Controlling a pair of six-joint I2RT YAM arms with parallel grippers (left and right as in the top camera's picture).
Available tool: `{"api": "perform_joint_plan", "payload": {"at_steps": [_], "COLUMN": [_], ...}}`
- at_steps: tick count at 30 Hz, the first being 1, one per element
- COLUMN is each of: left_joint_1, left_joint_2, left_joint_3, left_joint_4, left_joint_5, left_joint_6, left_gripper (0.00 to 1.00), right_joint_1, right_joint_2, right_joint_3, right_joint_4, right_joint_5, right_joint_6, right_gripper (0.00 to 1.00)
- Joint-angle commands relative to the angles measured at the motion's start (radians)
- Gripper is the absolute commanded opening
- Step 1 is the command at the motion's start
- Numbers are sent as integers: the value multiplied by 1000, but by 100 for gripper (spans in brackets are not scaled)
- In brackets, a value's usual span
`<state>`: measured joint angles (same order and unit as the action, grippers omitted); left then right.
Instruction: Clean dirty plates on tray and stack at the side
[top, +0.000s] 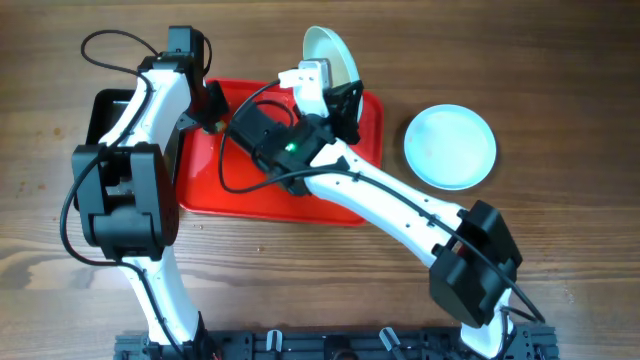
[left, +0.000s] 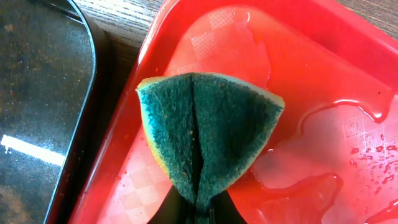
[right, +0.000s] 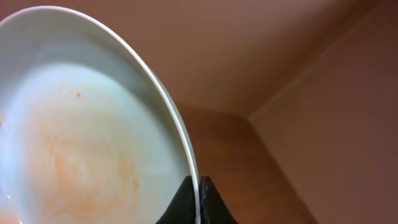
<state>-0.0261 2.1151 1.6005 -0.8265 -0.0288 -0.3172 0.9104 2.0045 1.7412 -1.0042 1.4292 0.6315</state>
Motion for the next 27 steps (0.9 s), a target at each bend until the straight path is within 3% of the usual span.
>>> {"api": "perform_joint_plan", "payload": {"at_steps": [1, 7, 13, 18, 21, 22, 25, 27], "left_joint_1": [-4, -5, -5, -5, -5, -4, -4, -4], "left_joint_2": [-34, -34, -34, -34, -34, -34, -34, -34], "left_joint_3": [23, 23, 23, 23, 23, 23, 23, 23], "left_joint_4": [0, 0, 0, -1, 0, 0, 0, 0], "left_joint_5": [-6, -6, -5, -1, 13, 13, 13, 13], "left_joint_6": [-9, -9, -9, -9, -9, -9, -9, -9], "left_gripper": [4, 4, 4, 4, 4, 4, 4, 4], "right_joint_1": [19, 17, -126, -230, -248, -250, -253, -276], "right_joint_2": [-4, -4, 1, 1, 1, 1, 1, 1], "right_joint_3": [6, 6, -59, -219, -300, -311, -315, -315], "right_joint_4": [6, 26, 134, 301, 373, 383, 422, 466], "right_joint_5": [92, 23, -1004, -1324, -1372, -1381, -1412, -1494], "right_joint_6": [0, 0, -3, 44, 80, 83, 51, 3], "right_gripper": [4, 4, 4, 4, 4, 10, 48, 54]}}
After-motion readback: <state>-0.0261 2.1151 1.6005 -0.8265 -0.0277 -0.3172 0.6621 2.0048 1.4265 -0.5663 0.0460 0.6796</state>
